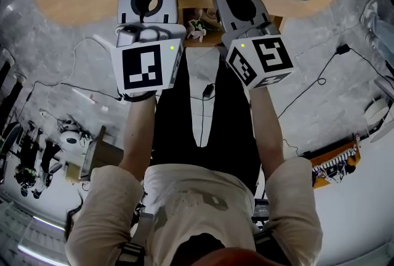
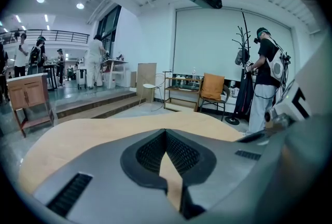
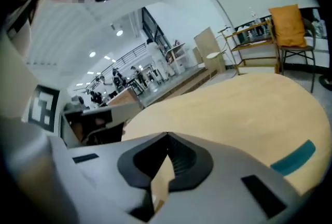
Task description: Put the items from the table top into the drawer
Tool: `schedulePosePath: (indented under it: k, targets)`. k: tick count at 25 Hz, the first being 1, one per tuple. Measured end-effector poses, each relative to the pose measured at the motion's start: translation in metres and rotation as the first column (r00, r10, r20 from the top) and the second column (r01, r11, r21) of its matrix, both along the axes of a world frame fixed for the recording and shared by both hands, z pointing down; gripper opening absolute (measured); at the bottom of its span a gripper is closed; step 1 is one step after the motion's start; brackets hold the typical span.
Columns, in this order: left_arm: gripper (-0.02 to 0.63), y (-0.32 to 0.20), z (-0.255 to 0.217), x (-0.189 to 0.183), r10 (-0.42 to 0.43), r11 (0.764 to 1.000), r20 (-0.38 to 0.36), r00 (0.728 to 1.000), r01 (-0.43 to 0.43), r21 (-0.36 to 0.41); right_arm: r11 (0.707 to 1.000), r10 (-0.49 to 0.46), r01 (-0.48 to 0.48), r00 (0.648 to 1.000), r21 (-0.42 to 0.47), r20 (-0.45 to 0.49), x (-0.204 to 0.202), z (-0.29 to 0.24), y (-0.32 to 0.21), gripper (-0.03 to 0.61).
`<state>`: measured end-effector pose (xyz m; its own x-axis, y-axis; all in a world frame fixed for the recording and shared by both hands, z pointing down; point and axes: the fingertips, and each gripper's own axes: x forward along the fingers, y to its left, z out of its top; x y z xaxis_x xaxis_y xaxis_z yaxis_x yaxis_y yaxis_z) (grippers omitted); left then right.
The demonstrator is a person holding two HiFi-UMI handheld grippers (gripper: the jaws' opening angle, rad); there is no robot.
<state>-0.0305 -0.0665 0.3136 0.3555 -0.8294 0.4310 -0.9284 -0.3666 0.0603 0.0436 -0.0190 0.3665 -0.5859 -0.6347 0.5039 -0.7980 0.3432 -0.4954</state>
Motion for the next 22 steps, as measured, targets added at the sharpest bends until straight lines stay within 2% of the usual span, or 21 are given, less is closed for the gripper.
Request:
schedulePosePath:
  k: [3, 6, 13, 15, 16, 17, 18, 19, 20, 21, 22]
  targets:
    - [0.006, 0.002, -0.002, 0.005, 0.011, 1.000, -0.005, 1.000, -0.011, 0.000, 0.995, 0.070, -0.068, 0.997, 0.078, -0.023, 0.018, -0.020, -0.012, 0.006]
    - [0.006, 0.002, -0.001, 0.010, 0.024, 1.000, -0.012, 1.000, -0.024, 0.002, 0.987, 0.070, -0.055, 0.993, 0.149, -0.099, 0.026, -0.029, -0.013, 0.006]
    - [0.006, 0.002, 0.002, 0.011, 0.020, 1.000, -0.013, 1.000, -0.020, -0.010, 0.989, 0.030, -0.007, 0.988, 0.149, -0.151, 0.043, -0.024, -0.009, 0.006]
    - [0.006, 0.003, 0.004, 0.013, 0.021, 1.000, -0.011, 1.000, -0.022, -0.012, 0.988, -0.020, 0.051, 0.978, 0.147, -0.206, 0.049, -0.019, -0.008, 0.006]
    - [0.006, 0.003, 0.005, 0.014, 0.024, 1.000, -0.013, 1.000, -0.024, -0.011, 0.982, -0.080, 0.121, 0.960, 0.141, -0.270, 0.053, -0.013, -0.007, 0.006]
    - [0.006, 0.003, 0.005, 0.016, 0.028, 1.000, -0.016, 0.999, -0.028, -0.011, 0.969, -0.159, 0.214, 0.922, 0.124, -0.352, 0.059, -0.005, -0.005, 0.006]
    - [0.006, 0.004, 0.006, 0.019, 0.032, 0.999, -0.019, 0.999, -0.032, -0.011, 0.944, -0.250, 0.318, 0.864, 0.090, -0.437, 0.068, 0.005, -0.002, 0.006]
    - [0.006, 0.004, 0.007, 0.021, 0.036, 0.999, -0.021, 0.999, -0.037, -0.013, 0.906, -0.347, 0.423, 0.787, 0.036, -0.511, 0.079, 0.018, 0.002, 0.029]
    - [0.006, 0.005, 0.008, 0.023, 0.042, 0.999, -0.021, 0.999, -0.042, -0.016, 0.854, -0.445, 0.519, 0.689, -0.039, -0.572, 0.092, 0.033, 0.006, 0.124]
    - [0.006, 0.005, 0.009, 0.026, 0.046, 0.999, -0.021, 0.999, -0.047, -0.017, 0.790, -0.536, 0.599, 0.571, -0.131, -0.622, 0.108, 0.049, 0.011, 0.237]
    - [0.006, 0.005, 0.010, 0.028, 0.049, 0.999, -0.021, 0.999, -0.050, -0.018, 0.717, -0.609, 0.659, 0.436, -0.226, -0.663, 0.127, 0.065, 0.015, 0.259]
